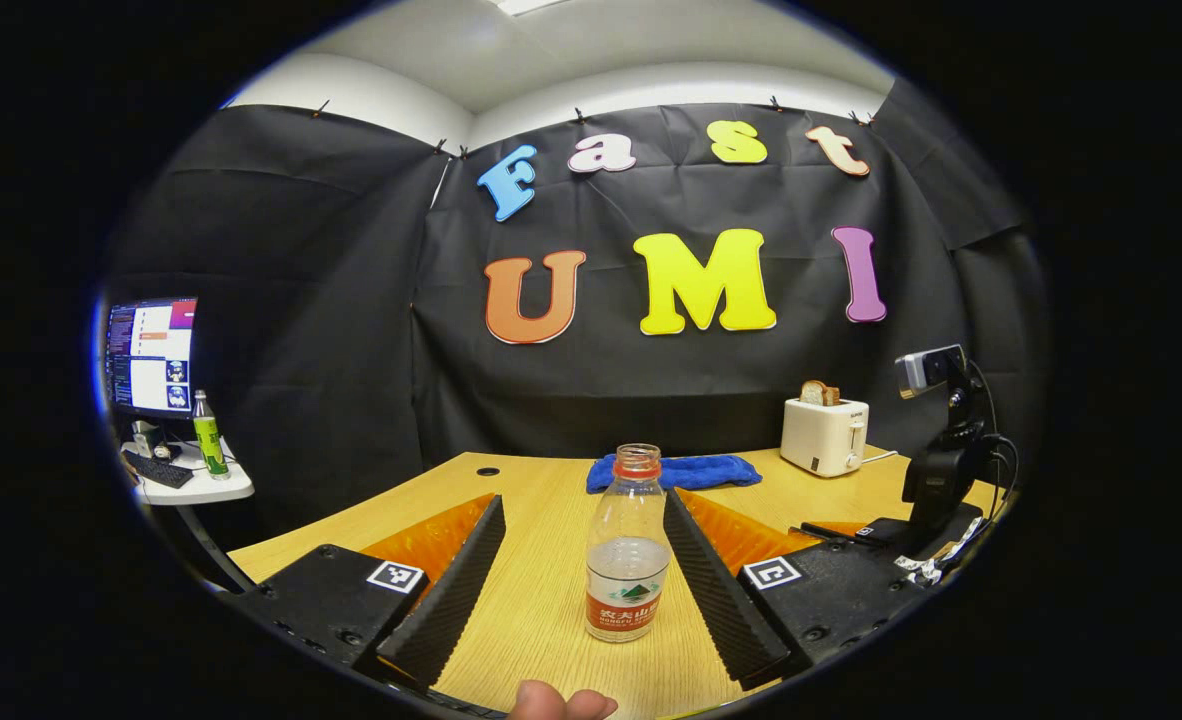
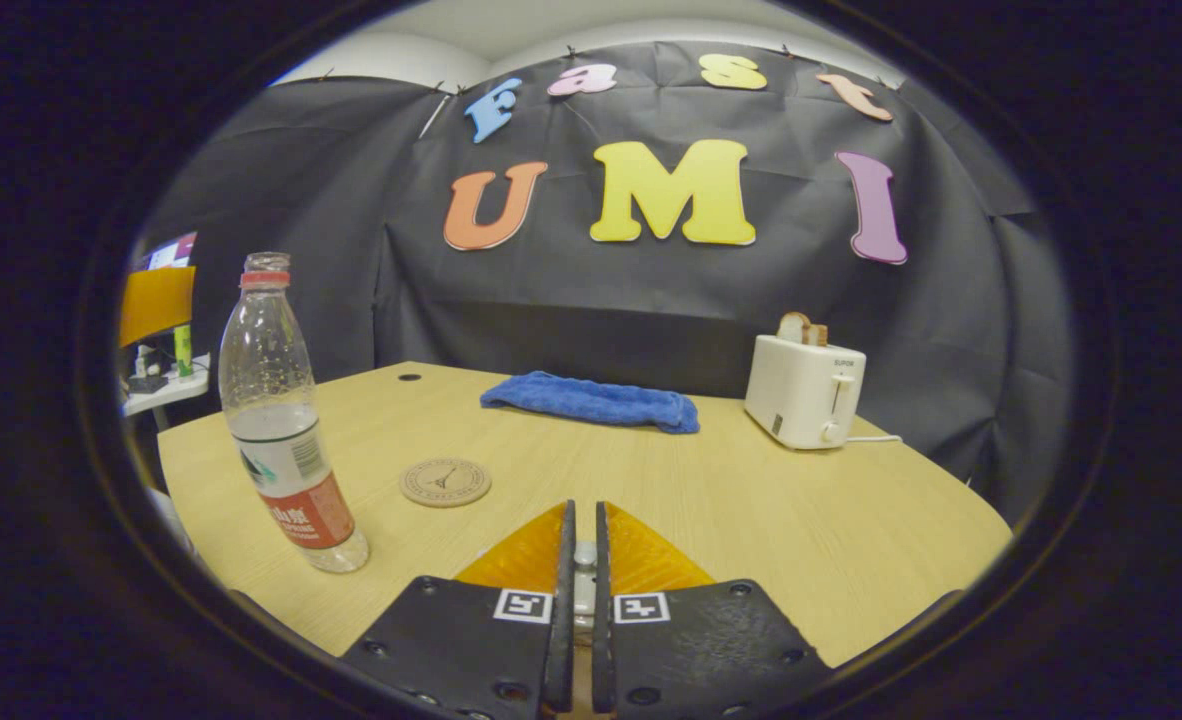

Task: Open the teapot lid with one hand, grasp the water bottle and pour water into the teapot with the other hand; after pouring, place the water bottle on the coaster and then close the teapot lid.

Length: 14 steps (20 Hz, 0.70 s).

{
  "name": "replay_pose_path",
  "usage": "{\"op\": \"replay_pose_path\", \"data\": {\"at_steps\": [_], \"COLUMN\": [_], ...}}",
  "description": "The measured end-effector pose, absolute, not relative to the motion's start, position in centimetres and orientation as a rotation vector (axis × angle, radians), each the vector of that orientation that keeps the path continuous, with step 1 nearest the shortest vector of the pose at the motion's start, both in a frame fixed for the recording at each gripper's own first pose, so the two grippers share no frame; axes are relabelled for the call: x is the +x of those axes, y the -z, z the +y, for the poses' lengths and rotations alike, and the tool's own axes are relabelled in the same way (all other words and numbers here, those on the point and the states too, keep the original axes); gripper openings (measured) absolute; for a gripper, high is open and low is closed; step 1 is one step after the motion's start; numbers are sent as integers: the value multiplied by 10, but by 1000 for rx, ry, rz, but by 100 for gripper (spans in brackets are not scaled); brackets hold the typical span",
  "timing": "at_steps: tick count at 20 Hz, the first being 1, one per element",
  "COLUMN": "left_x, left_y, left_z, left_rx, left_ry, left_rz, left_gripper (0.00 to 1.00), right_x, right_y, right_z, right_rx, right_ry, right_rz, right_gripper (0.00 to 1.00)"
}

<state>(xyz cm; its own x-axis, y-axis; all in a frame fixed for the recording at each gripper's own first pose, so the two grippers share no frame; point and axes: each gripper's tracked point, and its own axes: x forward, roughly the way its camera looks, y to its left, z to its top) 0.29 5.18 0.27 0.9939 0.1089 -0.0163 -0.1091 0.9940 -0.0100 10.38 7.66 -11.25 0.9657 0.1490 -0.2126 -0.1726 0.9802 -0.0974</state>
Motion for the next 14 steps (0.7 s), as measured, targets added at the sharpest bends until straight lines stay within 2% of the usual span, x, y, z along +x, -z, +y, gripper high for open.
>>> {"op": "replay_pose_path", "data": {"at_steps": [1,2,8,14], "left_x": [3,3,3,-3], "left_y": [-4,-3,5,41], "left_z": [52,50,47,30], "left_rx": [-16,-23,-40,-14], "left_ry": [-110,-103,-95,-35], "left_rz": [15,17,39,125], "left_gripper": [100,100,100,100], "right_x": [97,103,103,94], "right_y": [114,114,110,87], "right_z": [78,80,81,77], "right_rx": [-104,-102,-89,-55], "right_ry": [-177,-179,-206,-228], "right_rz": [216,211,213,170], "right_gripper": [8,1,0,0]}}
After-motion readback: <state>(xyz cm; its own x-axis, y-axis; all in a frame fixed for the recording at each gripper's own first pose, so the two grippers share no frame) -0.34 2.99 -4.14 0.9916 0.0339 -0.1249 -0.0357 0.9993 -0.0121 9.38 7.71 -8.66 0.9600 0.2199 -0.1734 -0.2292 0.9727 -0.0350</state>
